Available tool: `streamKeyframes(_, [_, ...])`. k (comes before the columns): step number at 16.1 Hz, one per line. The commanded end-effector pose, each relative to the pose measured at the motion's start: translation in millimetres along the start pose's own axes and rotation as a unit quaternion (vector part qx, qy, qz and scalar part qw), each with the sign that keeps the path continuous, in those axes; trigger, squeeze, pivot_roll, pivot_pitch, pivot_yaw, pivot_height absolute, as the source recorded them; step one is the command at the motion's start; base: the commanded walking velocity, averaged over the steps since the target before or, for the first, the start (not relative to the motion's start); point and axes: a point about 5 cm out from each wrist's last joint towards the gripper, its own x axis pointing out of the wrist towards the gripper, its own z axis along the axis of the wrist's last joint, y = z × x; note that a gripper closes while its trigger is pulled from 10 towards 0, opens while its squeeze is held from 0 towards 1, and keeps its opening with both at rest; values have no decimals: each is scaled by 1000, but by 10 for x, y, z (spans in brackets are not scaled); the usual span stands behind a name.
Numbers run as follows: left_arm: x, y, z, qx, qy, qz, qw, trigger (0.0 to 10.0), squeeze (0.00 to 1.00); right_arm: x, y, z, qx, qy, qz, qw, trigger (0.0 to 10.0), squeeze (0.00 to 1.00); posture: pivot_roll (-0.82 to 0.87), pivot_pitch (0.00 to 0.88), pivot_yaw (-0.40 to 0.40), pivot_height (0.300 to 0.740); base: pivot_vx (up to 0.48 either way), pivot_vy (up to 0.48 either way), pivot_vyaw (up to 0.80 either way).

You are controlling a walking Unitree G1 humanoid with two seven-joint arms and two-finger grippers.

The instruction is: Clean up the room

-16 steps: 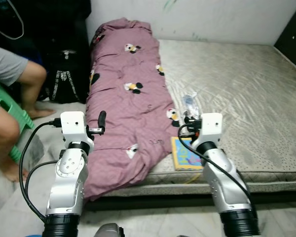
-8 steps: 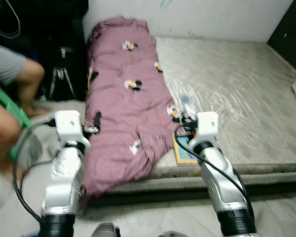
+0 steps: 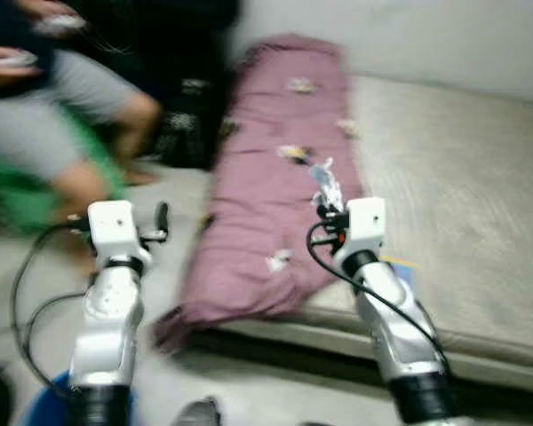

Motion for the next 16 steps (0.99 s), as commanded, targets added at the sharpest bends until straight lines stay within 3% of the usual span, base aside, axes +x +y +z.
streamKeyframes(1, [0, -35, 33, 5, -10, -19, 1000, 10000, 0, -6, -18, 32, -1, -6, -2, 1000, 10000, 0, 7, 0, -62, 740, 0, 0, 800])
streamKeyframes(5, [-25, -38, 11, -7, -10, -23, 1000, 10000, 0, -10, -11, 34, 2, -8, 2, 1000, 10000, 0, 7, 0, -62, 740, 0, 0, 800])
streamKeyframes(10, [-91, 45, -46, 31, -5, -5, 1000, 10000, 0, -37, -43, 30, 6, -12, -4, 1000, 10000, 0, 2, 0, -58, 740, 0, 0, 800])
streamKeyframes(16, [-208, 155, -112, 32, 4, 18, 999, 10000, 0, -27, -33, -11, 14, -7, -5, 1000, 10000, 0, 37, 0, -69, 740, 0, 0, 800])
